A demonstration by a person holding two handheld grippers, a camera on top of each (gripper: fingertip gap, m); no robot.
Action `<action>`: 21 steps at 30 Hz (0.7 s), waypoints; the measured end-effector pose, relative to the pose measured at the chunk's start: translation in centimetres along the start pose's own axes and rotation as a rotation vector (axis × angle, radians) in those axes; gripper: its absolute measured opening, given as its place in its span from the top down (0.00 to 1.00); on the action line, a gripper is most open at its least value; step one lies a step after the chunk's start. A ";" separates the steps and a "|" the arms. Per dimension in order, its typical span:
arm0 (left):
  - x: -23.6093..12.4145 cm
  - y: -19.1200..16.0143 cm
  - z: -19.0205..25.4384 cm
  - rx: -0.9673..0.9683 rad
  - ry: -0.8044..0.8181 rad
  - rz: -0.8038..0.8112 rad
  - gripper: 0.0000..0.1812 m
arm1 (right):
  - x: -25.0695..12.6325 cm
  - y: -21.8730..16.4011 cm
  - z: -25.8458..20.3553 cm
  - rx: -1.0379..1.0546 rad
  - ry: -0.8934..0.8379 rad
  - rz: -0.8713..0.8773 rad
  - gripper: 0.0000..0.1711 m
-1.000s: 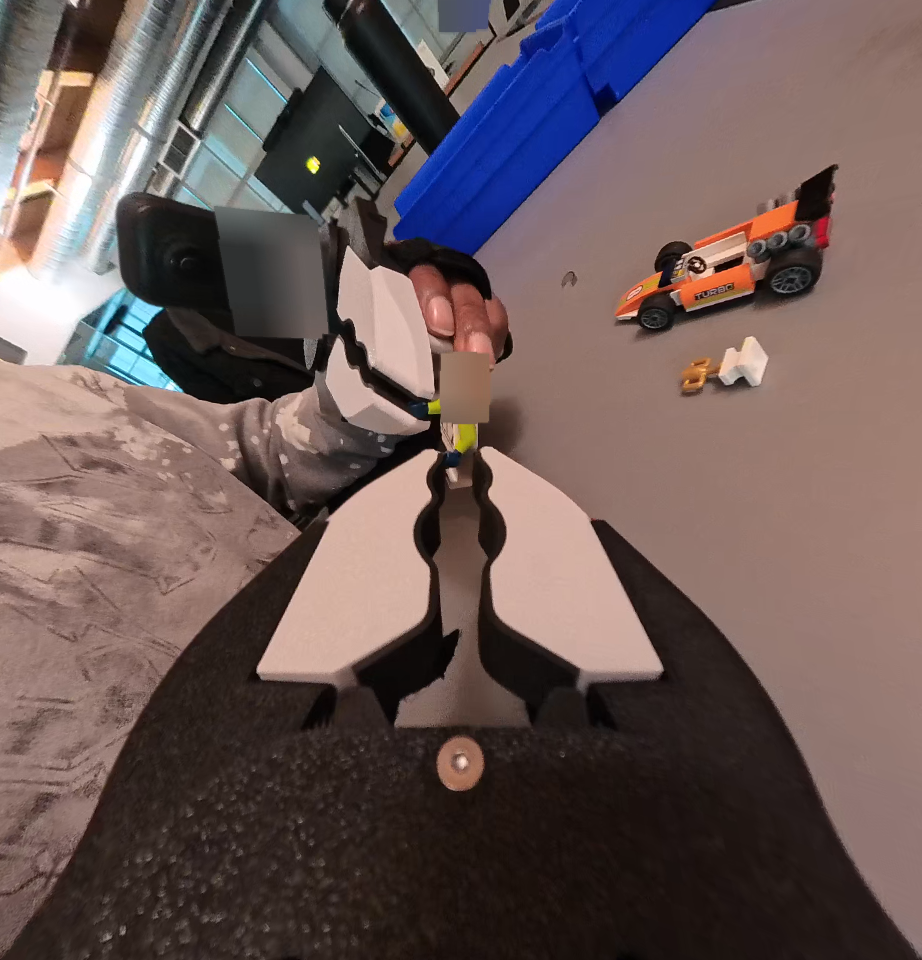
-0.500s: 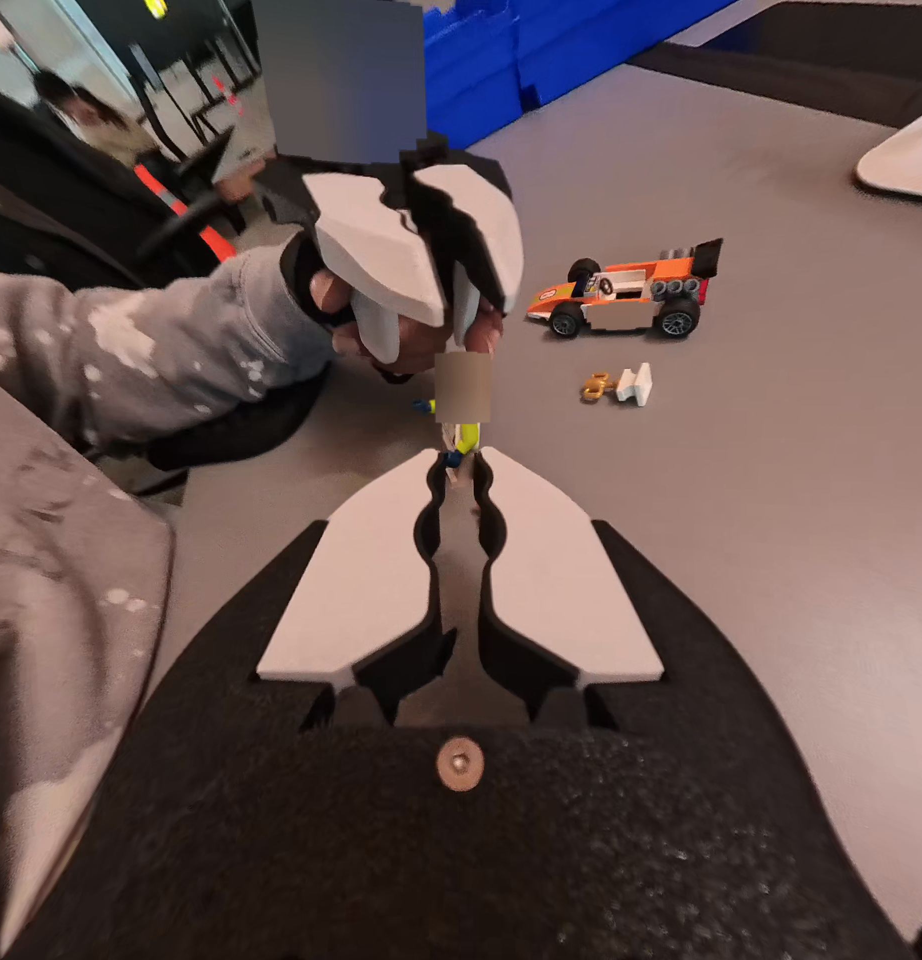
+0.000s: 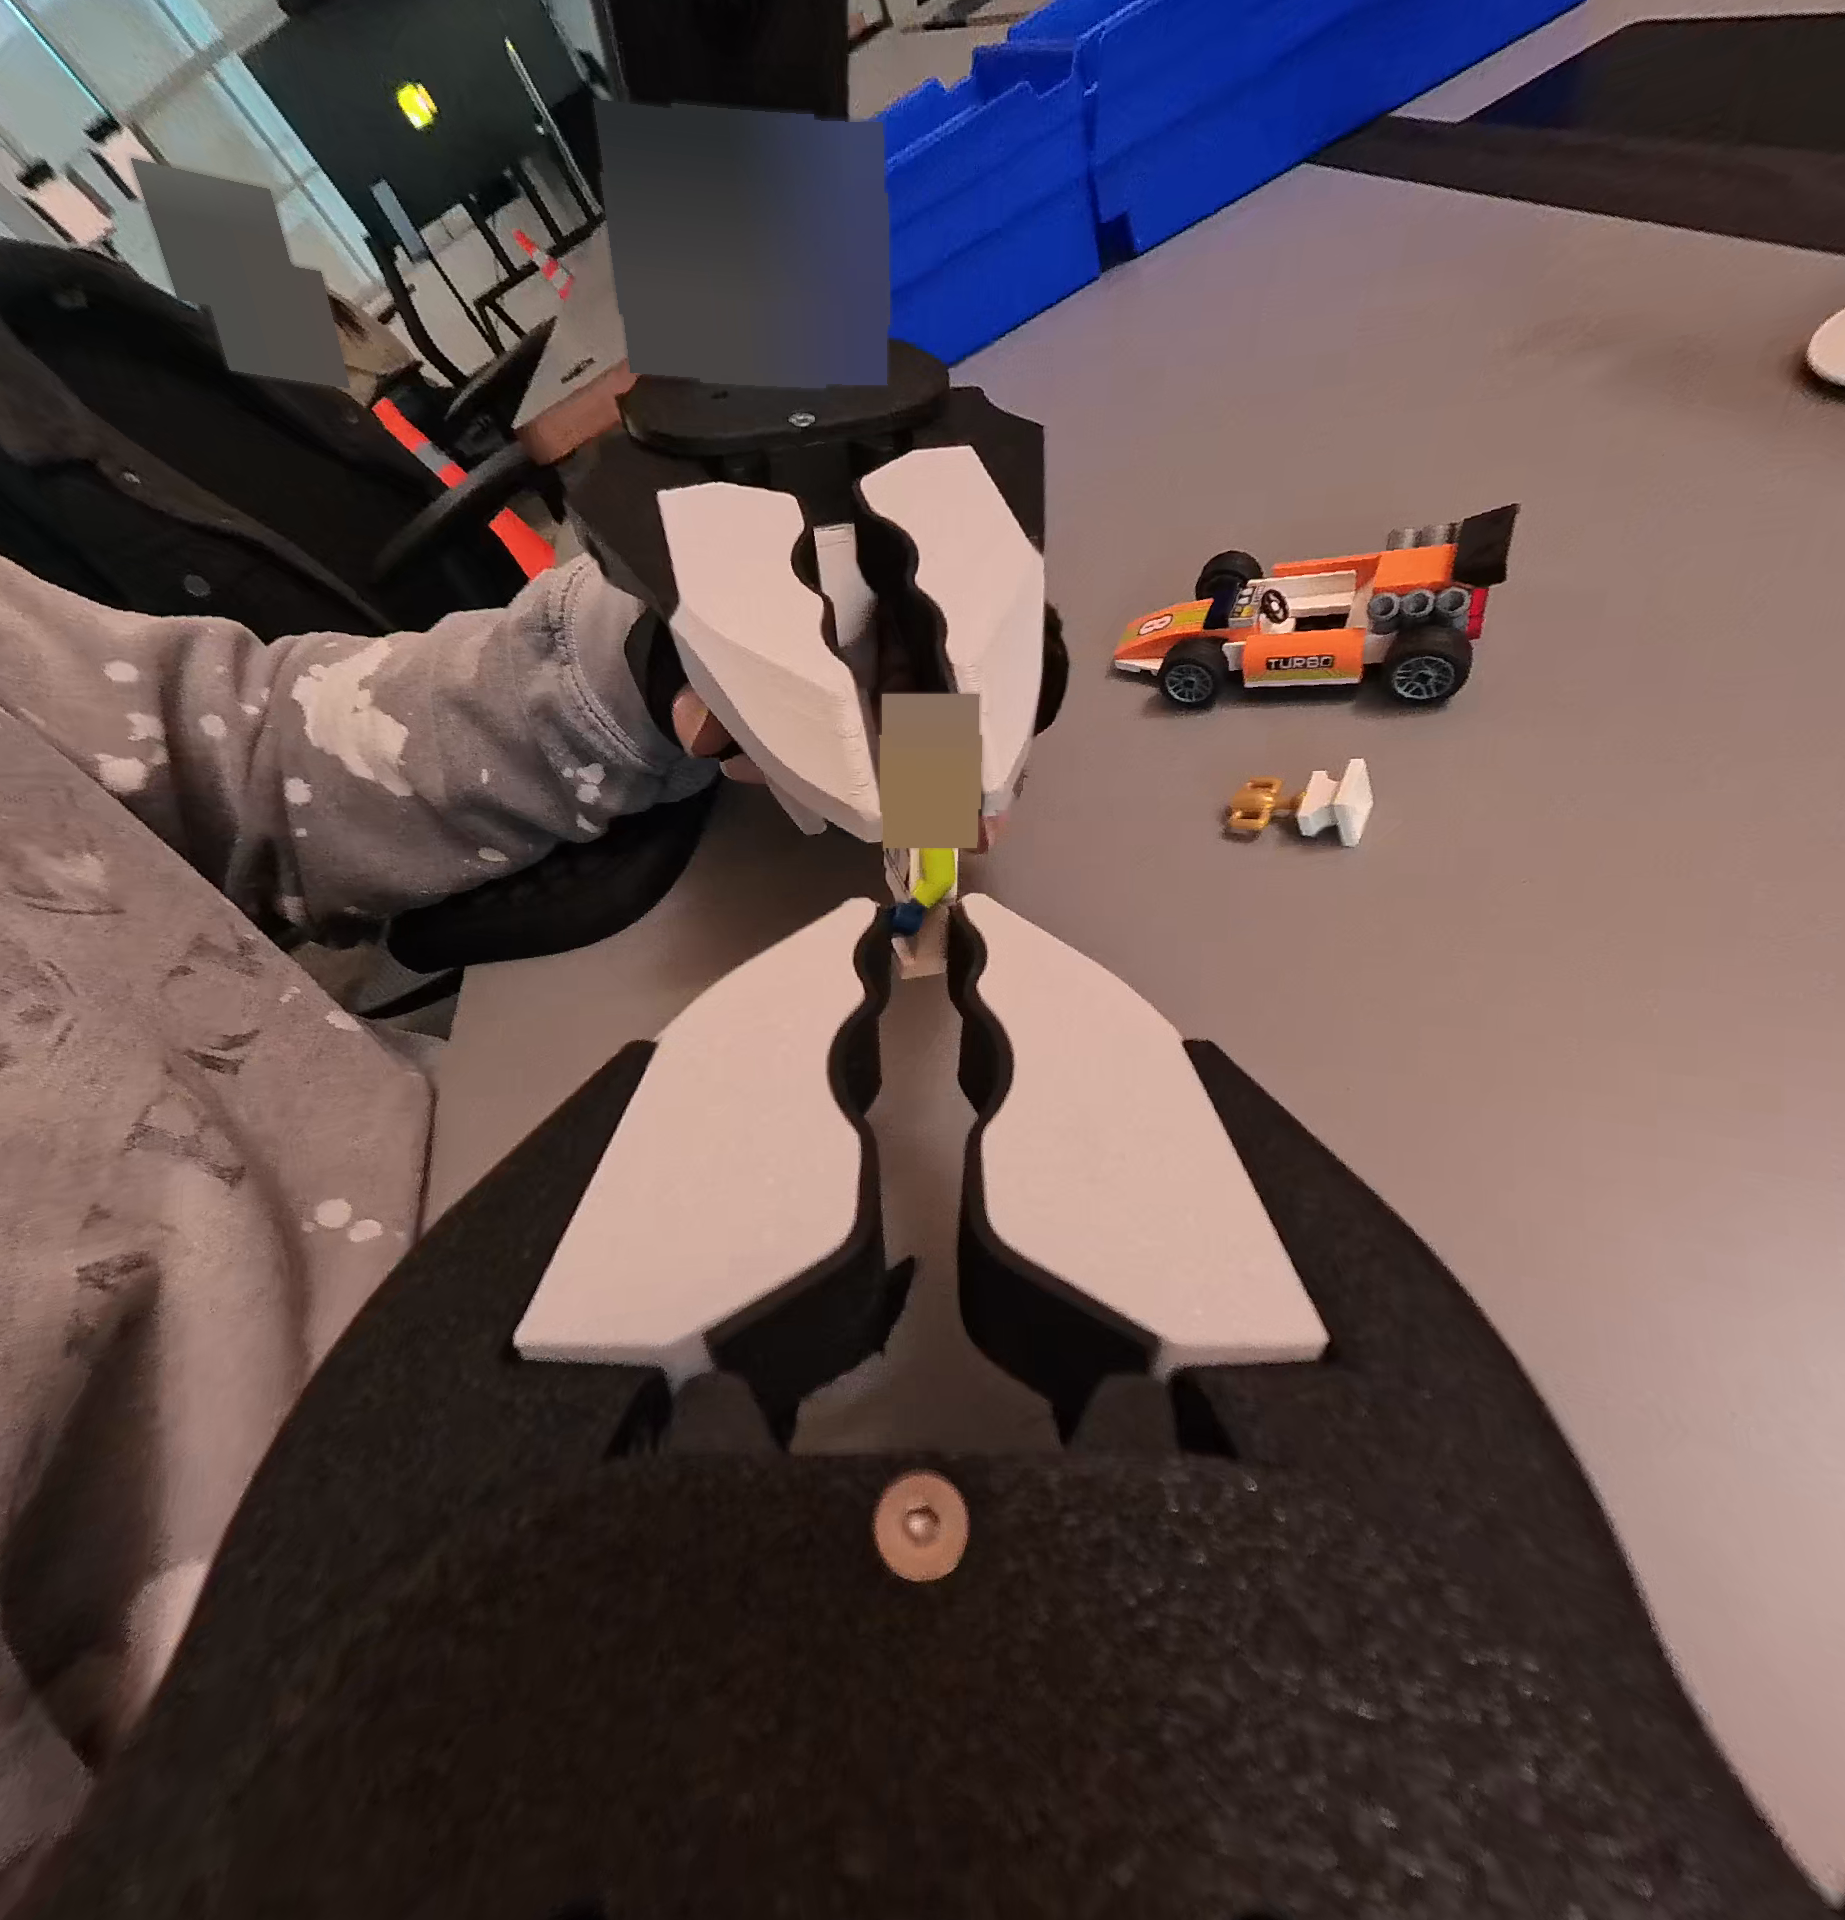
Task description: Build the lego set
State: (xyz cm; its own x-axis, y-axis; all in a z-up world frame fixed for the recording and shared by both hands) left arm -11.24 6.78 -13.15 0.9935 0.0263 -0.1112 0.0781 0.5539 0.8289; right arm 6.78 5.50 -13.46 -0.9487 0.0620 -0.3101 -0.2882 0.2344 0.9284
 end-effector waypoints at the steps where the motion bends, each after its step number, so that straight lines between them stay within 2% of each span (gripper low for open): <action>1: 0.0 0.0 0.1 0.003 -0.001 -0.002 0.93 | 0.0 0.0 0.1 0.017 0.009 0.008 0.94; 12: 0.3 -0.1 0.7 0.096 0.035 -0.006 0.93 | -0.3 -0.2 0.2 0.111 0.065 0.064 0.94; 17: 0.6 -0.2 0.5 0.128 0.082 0.003 0.90 | -0.4 -0.3 0.2 0.062 0.026 0.047 0.94; 21: 0.8 -0.3 0.4 0.082 0.039 -0.003 0.94 | -0.6 -0.4 0.2 0.029 0.008 0.053 0.94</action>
Point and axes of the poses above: each gripper's, where its closed fingertips meet, x out along the fingers, y out of its top, z = x × y across the jaws, the point moved 10 cm from there along -x, back along the fingers, and after that the axes turned 12 degrees about -x, right-handed, at the moved point
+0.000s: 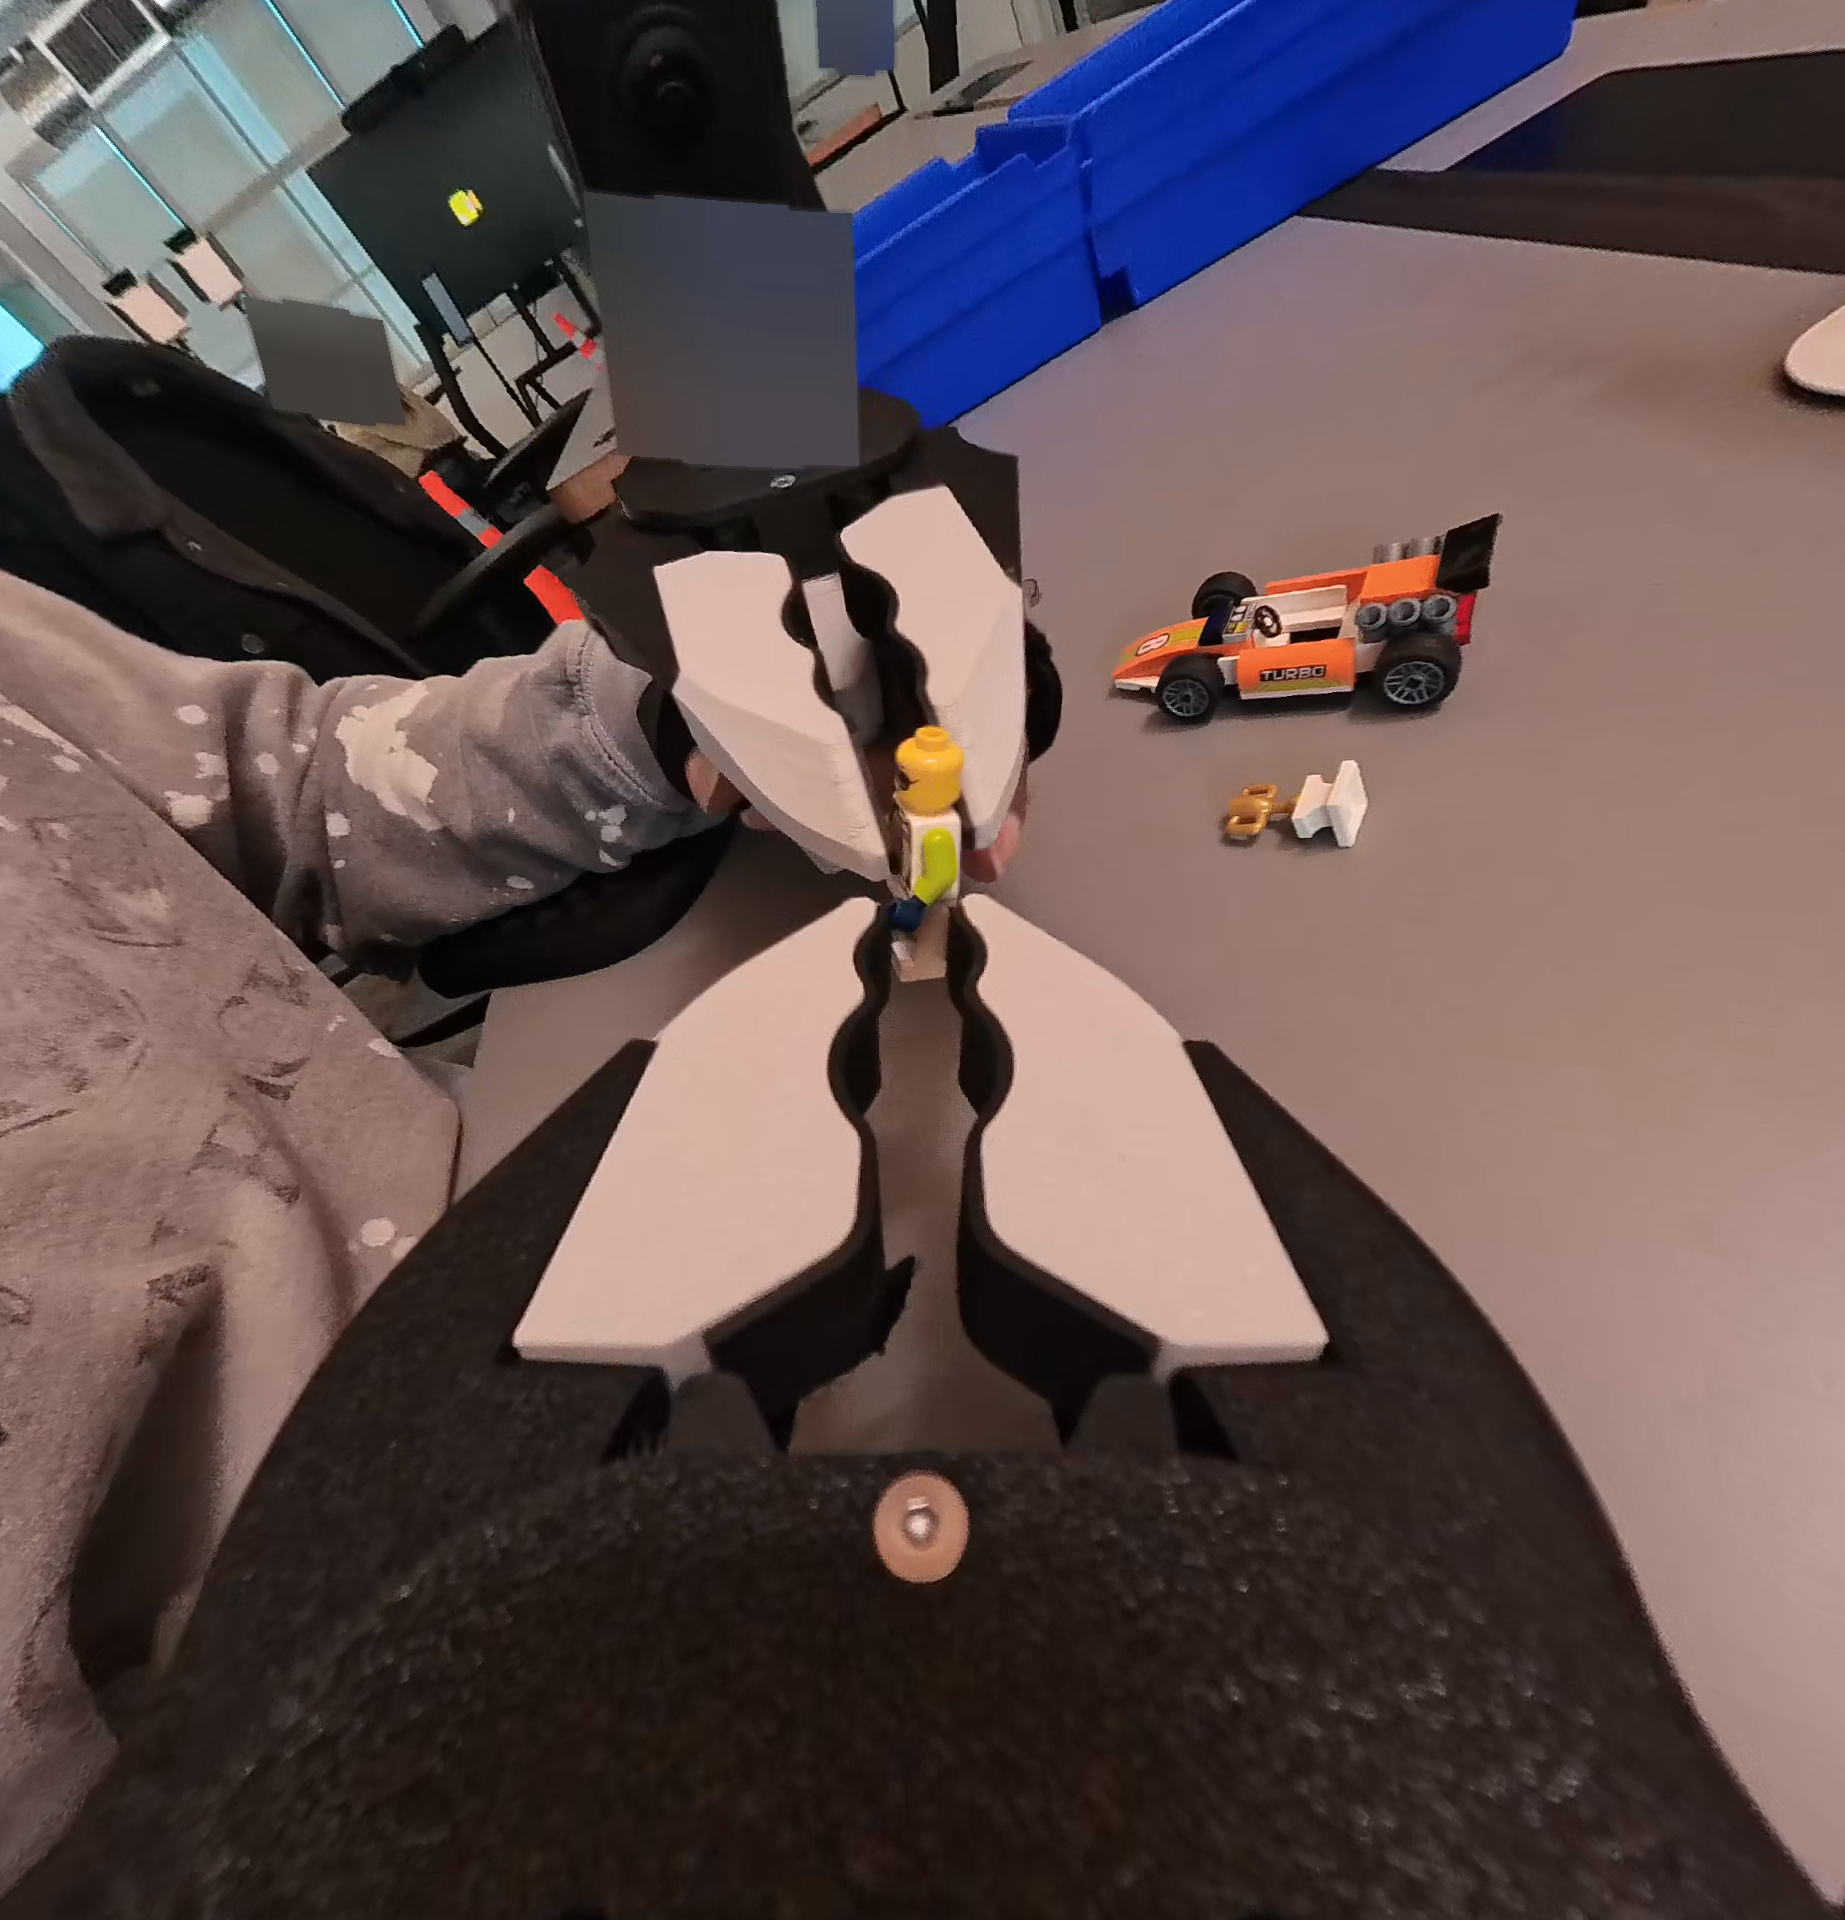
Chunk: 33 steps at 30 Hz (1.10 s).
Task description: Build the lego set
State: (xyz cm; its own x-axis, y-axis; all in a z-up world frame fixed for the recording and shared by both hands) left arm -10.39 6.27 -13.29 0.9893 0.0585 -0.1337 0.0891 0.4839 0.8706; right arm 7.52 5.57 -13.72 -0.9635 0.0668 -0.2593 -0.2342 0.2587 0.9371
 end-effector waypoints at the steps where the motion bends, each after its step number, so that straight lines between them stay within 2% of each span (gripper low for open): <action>1: 0.1 0.0 0.0 -0.005 -0.002 0.002 0.94 | -0.1 0.0 0.0 -0.008 -0.006 0.003 0.94; 11: -0.3 0.5 -0.8 -0.096 -0.044 0.079 0.95 | -0.4 0.0 0.2 -0.088 -0.095 0.067 0.91; 16: -3.5 1.6 -2.5 -0.191 0.039 0.267 0.95 | -1.1 -0.7 1.1 -0.172 -0.252 -0.002 0.89; 19: -5.6 1.9 -3.9 -0.275 0.118 0.361 0.96 | -1.1 -1.1 1.4 -0.180 -0.291 -0.027 0.89; 24: -7.8 2.0 -5.2 -0.344 0.209 0.395 0.96 | 0.3 -0.9 2.2 -0.223 -0.309 -0.092 0.89; 26: -8.0 1.8 -5.7 -0.371 0.245 0.374 0.96 | 1.8 0.0 2.8 -0.324 -0.285 -0.179 0.89; 29: -8.3 1.6 -6.1 -0.428 0.255 0.377 0.96 | 4.3 1.6 3.8 -0.722 -0.220 -0.358 0.89; 33: -8.9 1.4 -6.4 -0.438 0.293 0.373 0.96 | 8.0 2.3 5.1 -1.086 0.023 -0.648 0.81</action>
Point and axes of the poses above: each gripper's, where its closed fingertips meet, x out along the fingers, y out of its top, z = x × y across the jaws, the point moved 10 cm from there along -x, back along the fingers, and after that the axes turned 12 degrees about -x, right-handed, at the moved point
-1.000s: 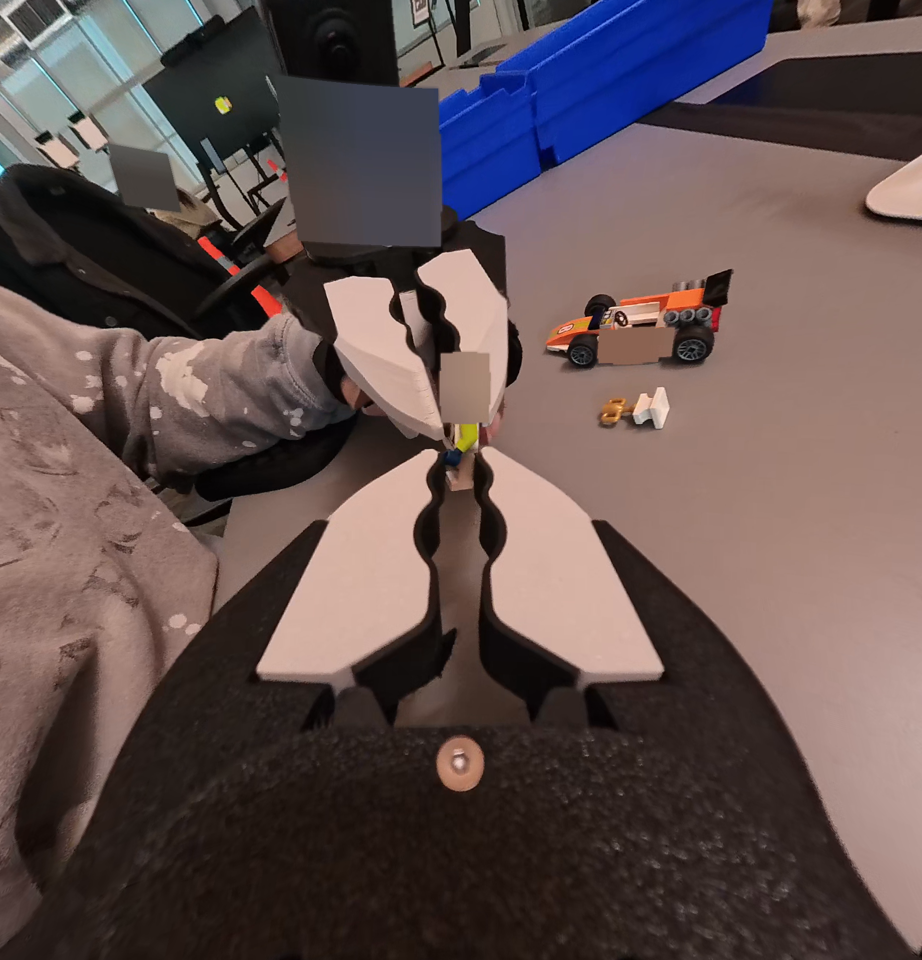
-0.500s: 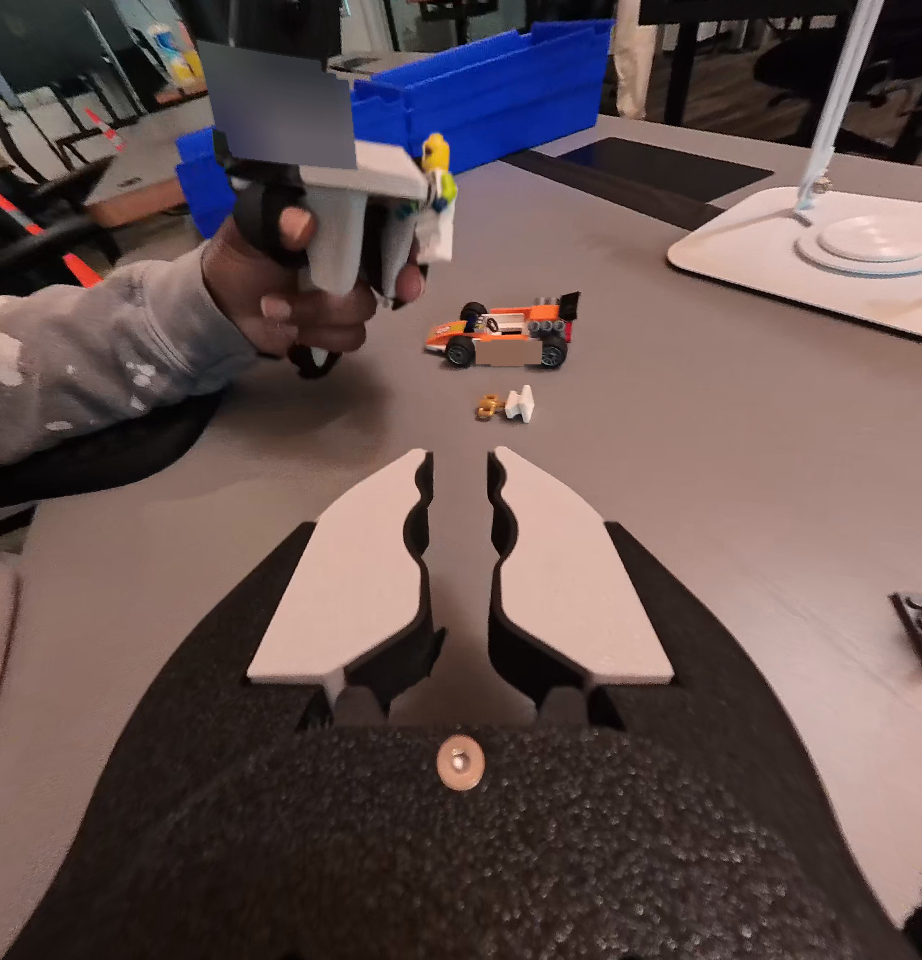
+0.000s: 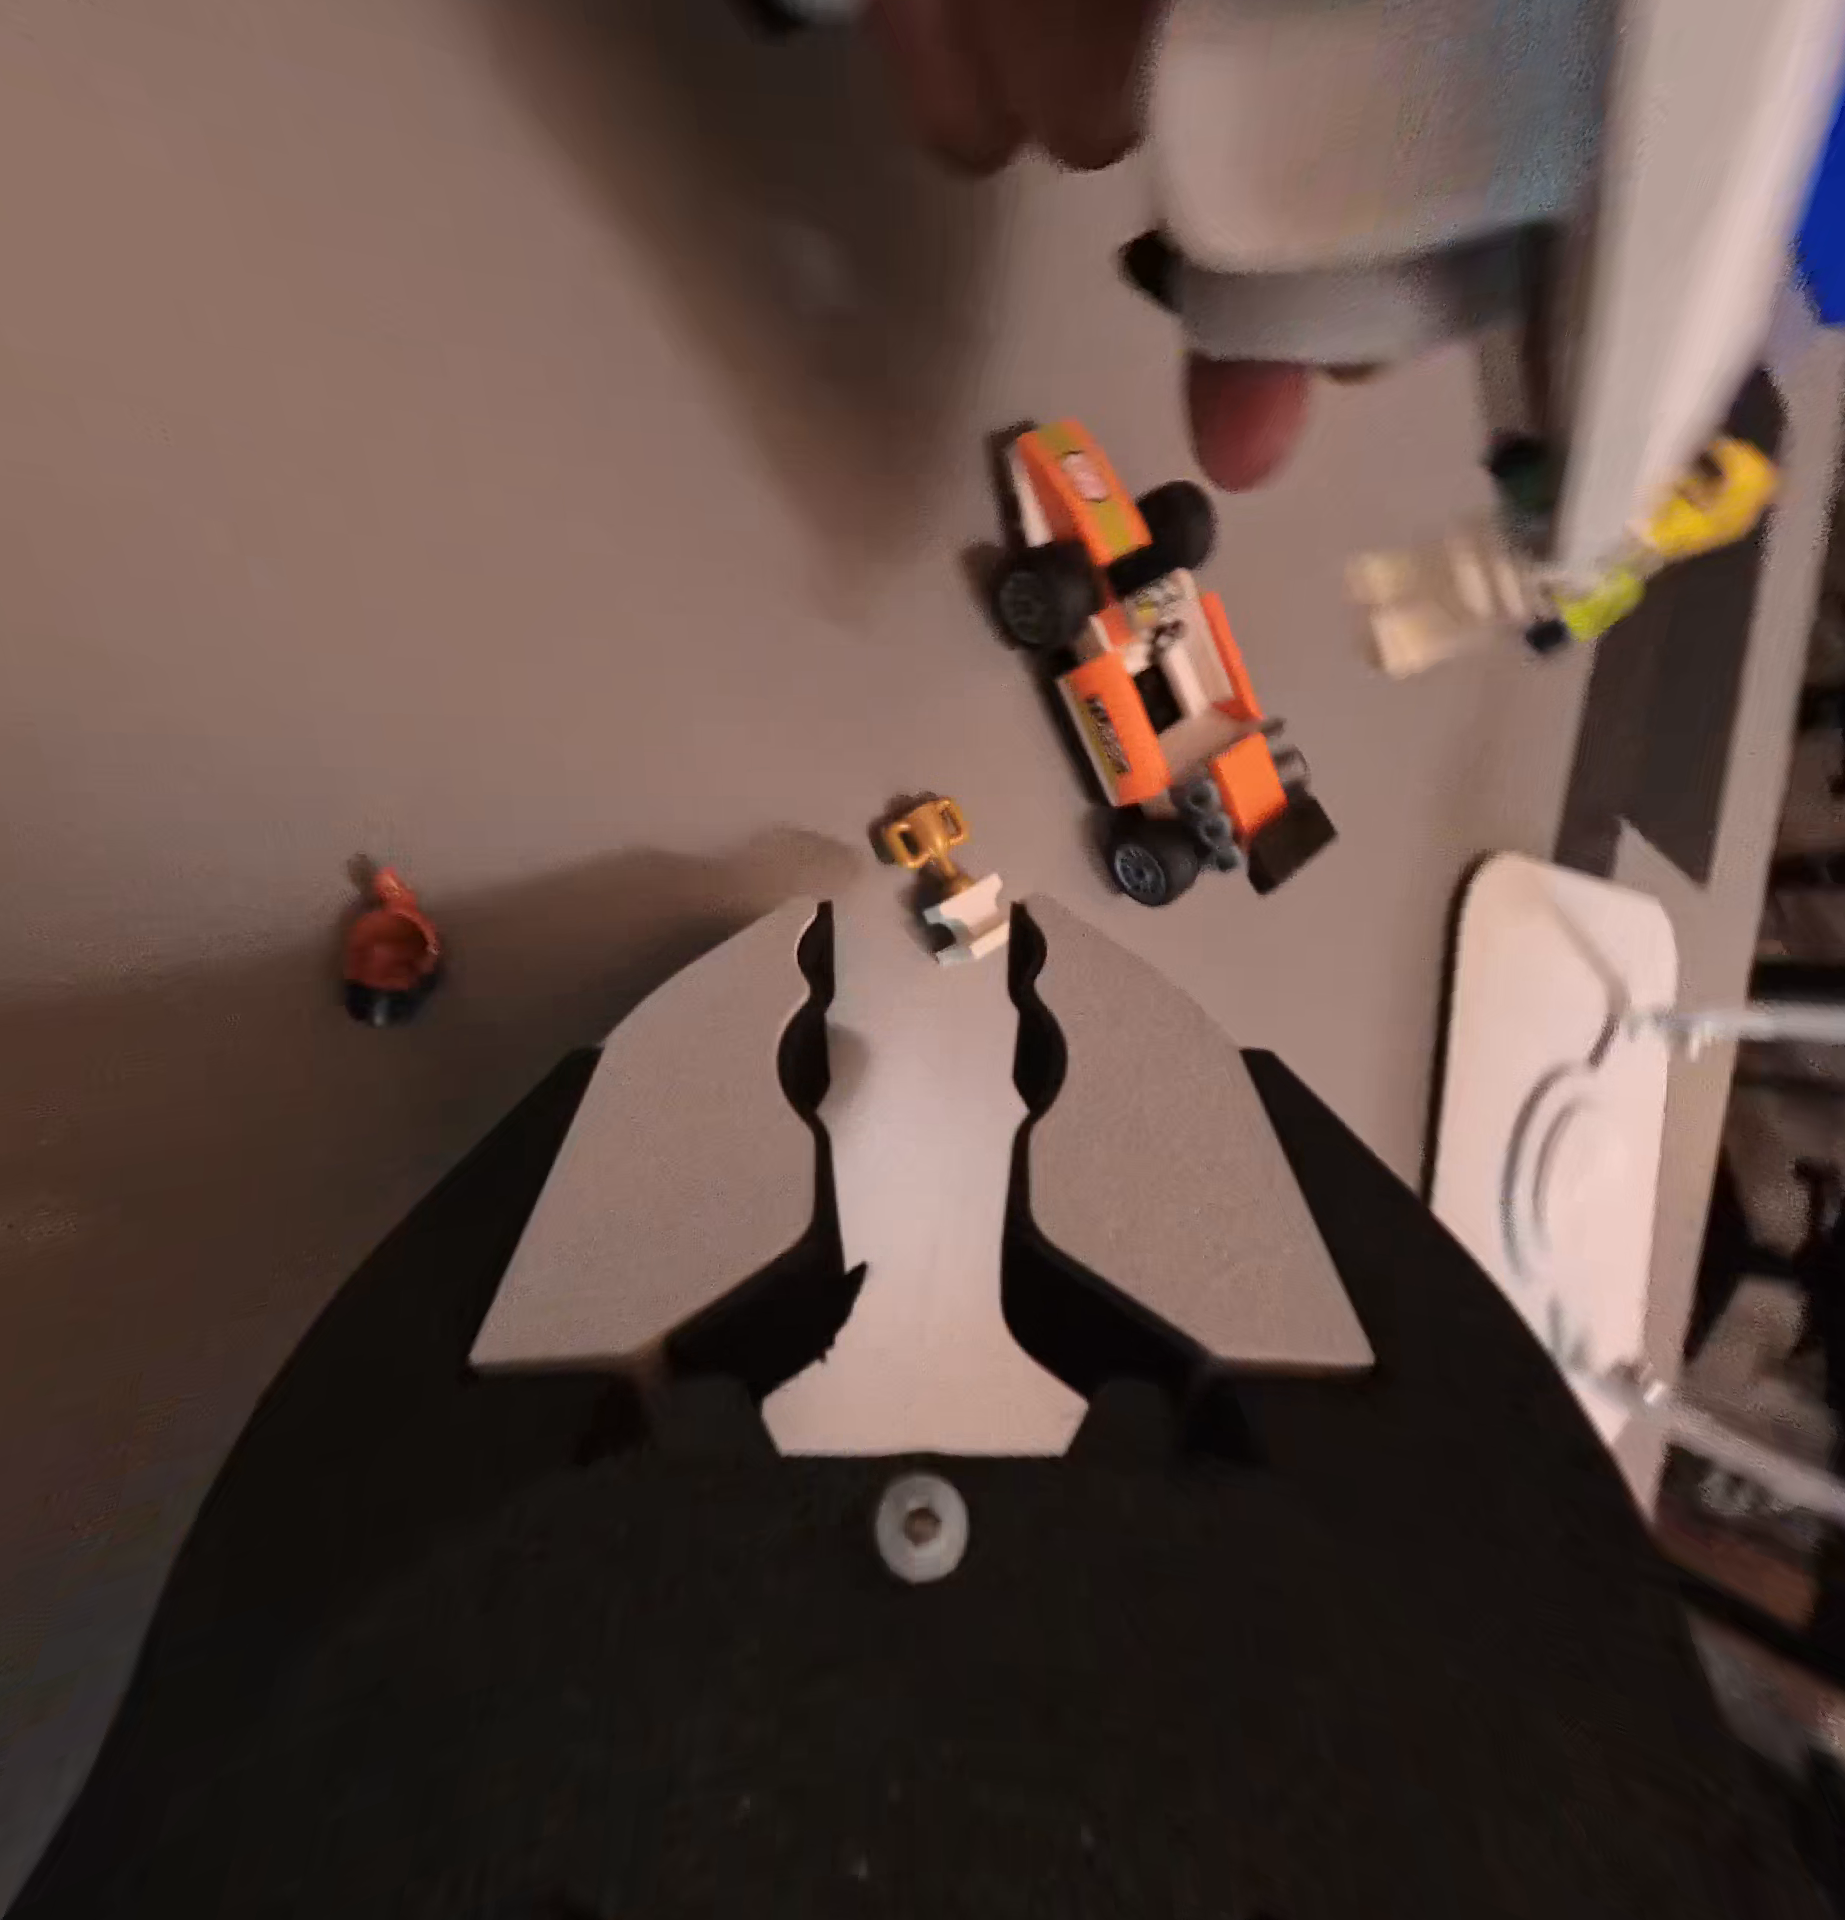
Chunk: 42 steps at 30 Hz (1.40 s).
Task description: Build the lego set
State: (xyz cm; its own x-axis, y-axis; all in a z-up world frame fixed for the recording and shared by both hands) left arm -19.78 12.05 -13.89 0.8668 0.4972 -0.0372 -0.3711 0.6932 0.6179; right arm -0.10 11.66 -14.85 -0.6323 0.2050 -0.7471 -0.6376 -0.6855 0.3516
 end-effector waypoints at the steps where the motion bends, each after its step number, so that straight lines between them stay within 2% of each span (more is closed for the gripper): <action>1: -0.1 0.1 -0.1 0.005 0.012 0.001 0.95 | 0.6 0.2 0.5 -0.070 0.053 -0.022 0.80; 7: -0.4 0.5 -0.4 0.007 0.034 0.005 0.96 | 2.7 1.6 2.9 -0.295 0.333 -0.084 0.82; 10: -0.7 0.7 -0.6 -0.001 0.036 0.013 0.96 | 3.5 1.4 3.4 -0.305 0.434 -0.088 0.87; 18: -1.1 1.1 -1.0 -0.025 0.045 0.018 0.96 | 4.6 0.7 4.6 -0.233 0.472 -0.036 0.95; 22: -1.2 1.1 -1.0 -0.013 0.055 0.005 0.96 | 4.6 0.2 4.7 -0.133 0.419 -0.007 0.96; 24: -1.1 1.0 -1.0 -0.010 0.054 -0.009 0.96 | 3.8 -0.3 4.9 0.027 0.403 0.051 0.96; 26: -0.9 0.8 -0.9 0.000 0.032 -0.020 0.96 | 2.0 -0.7 5.5 0.297 0.376 0.216 0.96; 29: -0.5 0.6 -0.1 0.043 -0.010 -0.045 0.95 | -1.7 -1.1 5.4 0.662 0.234 0.486 0.96; 33: 0.7 -0.3 1.4 0.083 -0.117 -0.084 0.95 | -5.4 -1.1 3.3 1.004 0.080 0.795 0.96; 35: 1.5 -1.0 2.2 0.125 -0.150 -0.115 0.96 | -6.0 -0.6 2.0 1.055 0.015 0.846 0.96; 38: 2.1 -1.8 3.5 0.176 -0.192 -0.140 0.96 | -6.5 -0.2 0.3 1.002 -0.097 0.821 0.96; 42: 2.2 -2.1 4.1 0.162 -0.235 -0.161 0.95 | -6.8 -0.1 -1.0 0.900 -0.163 0.797 0.96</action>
Point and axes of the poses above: each gripper's, where its closed fingertips meet, x out along the fingers, y out of its top, z = x × y across the jaws, the point moved 10 cm from there along -x, back along the fingers, and after that the axes turned 12 degrees about -x, right-handed, at the moved point
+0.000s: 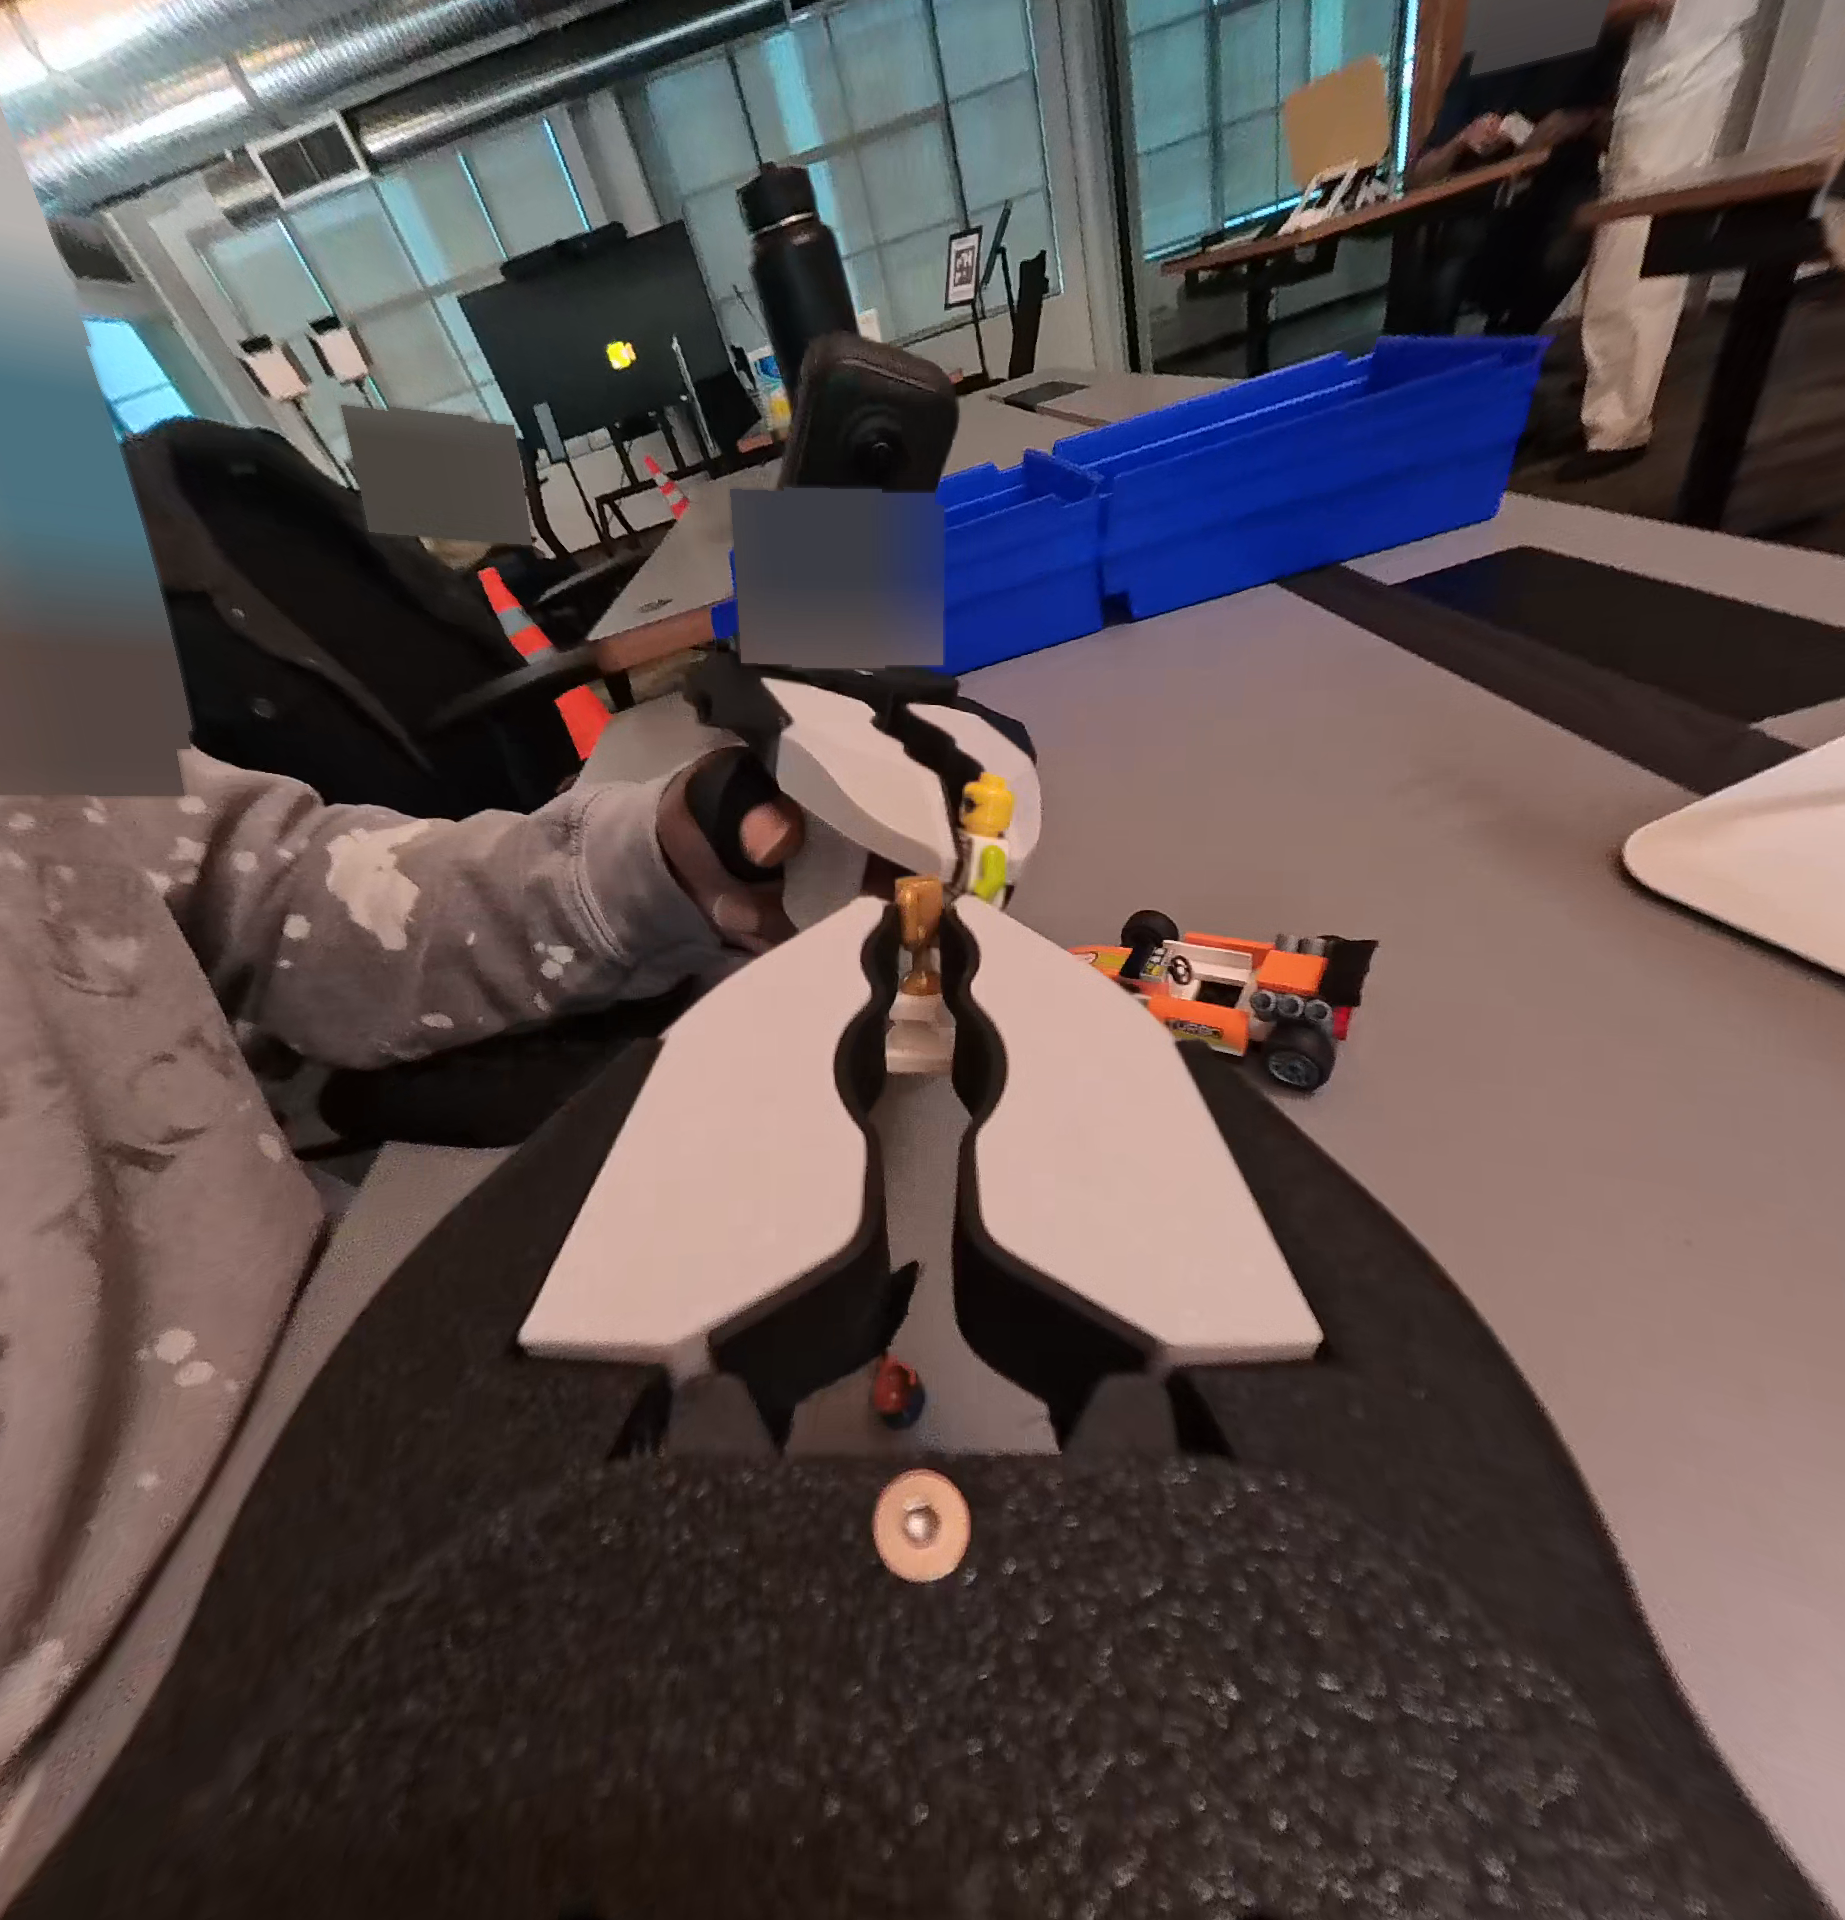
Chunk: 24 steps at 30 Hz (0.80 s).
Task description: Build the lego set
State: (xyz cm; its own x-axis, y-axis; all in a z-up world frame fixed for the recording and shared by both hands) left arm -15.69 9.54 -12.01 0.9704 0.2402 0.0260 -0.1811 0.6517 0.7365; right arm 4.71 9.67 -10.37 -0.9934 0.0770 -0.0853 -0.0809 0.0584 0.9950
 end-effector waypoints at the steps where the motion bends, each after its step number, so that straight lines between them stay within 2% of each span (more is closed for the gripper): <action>1: 0.0 0.0 0.1 -0.013 -0.022 -0.002 0.95 | 0.0 -0.1 0.0 -0.022 -0.009 -0.003 0.96; 7: 0.0 -0.1 0.2 -0.145 -0.172 -0.016 0.96 | 0.1 -0.8 -0.1 -0.135 0.002 -0.020 0.96; 12: 0.2 -0.3 -0.2 -0.165 -0.156 -0.047 0.96 | 0.2 -0.6 -0.3 -0.193 0.023 -0.021 0.96; 18: 0.6 -0.6 0.1 -0.054 -0.039 -0.097 0.95 | 0.2 -0.8 -0.4 -0.188 0.055 -0.006 0.96; 21: 0.4 -0.4 0.3 -0.062 -0.076 -0.061 0.95 | 0.1 -0.5 -0.4 -0.207 0.038 0.003 0.96; 24: 0.3 -0.3 0.4 -0.028 -0.044 -0.060 0.95 | -0.5 -0.2 -0.2 -0.156 0.058 0.063 0.96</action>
State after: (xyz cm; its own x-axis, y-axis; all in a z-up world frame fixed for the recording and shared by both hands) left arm -15.30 9.14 -11.92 0.9855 0.1689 0.0126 -0.1264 0.6837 0.7187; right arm 5.23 9.39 -10.51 -0.9996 0.0181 -0.0235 -0.0252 -0.1002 0.9946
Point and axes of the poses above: each gripper's, where its closed fingertips meet, x out along the fingers, y out of its top, z = x × y across the jaws, the point moved 10 cm from there along -x, back along the fingers, and after that the axes turned 12 degrees about -x, right-handed, at the moved point
